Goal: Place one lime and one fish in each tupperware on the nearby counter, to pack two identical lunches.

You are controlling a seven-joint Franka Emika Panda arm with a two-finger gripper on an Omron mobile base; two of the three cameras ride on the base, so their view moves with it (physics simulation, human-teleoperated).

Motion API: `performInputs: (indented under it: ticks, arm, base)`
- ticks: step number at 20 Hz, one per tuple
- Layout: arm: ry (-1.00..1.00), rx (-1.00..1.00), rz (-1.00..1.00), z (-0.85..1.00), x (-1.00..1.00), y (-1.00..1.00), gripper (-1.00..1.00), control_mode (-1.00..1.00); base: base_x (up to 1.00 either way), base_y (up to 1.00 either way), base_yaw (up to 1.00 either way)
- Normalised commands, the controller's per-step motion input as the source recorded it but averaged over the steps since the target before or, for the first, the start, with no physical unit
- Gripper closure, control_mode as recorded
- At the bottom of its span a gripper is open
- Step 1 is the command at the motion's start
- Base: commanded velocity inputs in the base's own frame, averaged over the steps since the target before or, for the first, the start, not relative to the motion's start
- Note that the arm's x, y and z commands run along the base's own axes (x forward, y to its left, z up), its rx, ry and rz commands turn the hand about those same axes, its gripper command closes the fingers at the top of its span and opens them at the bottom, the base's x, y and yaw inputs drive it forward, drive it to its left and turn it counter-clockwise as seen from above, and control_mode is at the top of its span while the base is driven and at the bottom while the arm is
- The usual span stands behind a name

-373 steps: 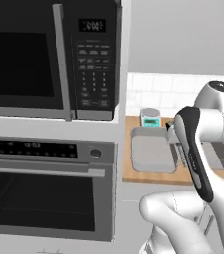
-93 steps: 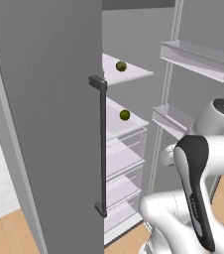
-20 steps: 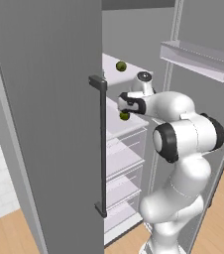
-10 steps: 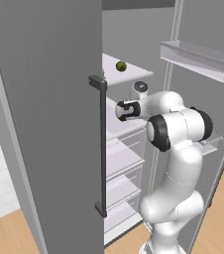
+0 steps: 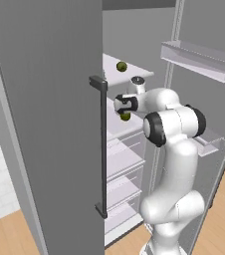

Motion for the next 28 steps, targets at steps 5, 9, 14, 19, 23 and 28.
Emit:
performInputs:
  ticks: [5, 9, 14, 19, 23, 28]
  arm:
    - [0.06, 0.0, 0.0, -0.42, 0.01, 0.0, -1.0, -1.0]
    - [0.0, 0.0, 0.0, -0.38, 0.2, 0.0, -1.0, -1.0]
    - [0.07, 0.0, 0.0, 0.1, 0.54, 0.0, -1.0, -1.0]
    - [0.11, 0.0, 0.0, 0.18, 0.61, 0.0, -1.0, -1.0]
    - [0.02, 0.0, 0.0, -0.09, 0.13, 0.0, -1.0, -1.0]
    - [0.06, 0.0, 0.0, -0.25, 0.0, 0.0, -1.0, -1.0]
  base:
    - [0.0, 0.0, 0.0]
    - [0.0, 0.0, 0.0]
    - [0.0, 0.0, 0.0]
    - [0.0, 0.0, 0.0]
    - [0.0, 0.0, 0.0]
    - [0.0, 0.0, 0.0]
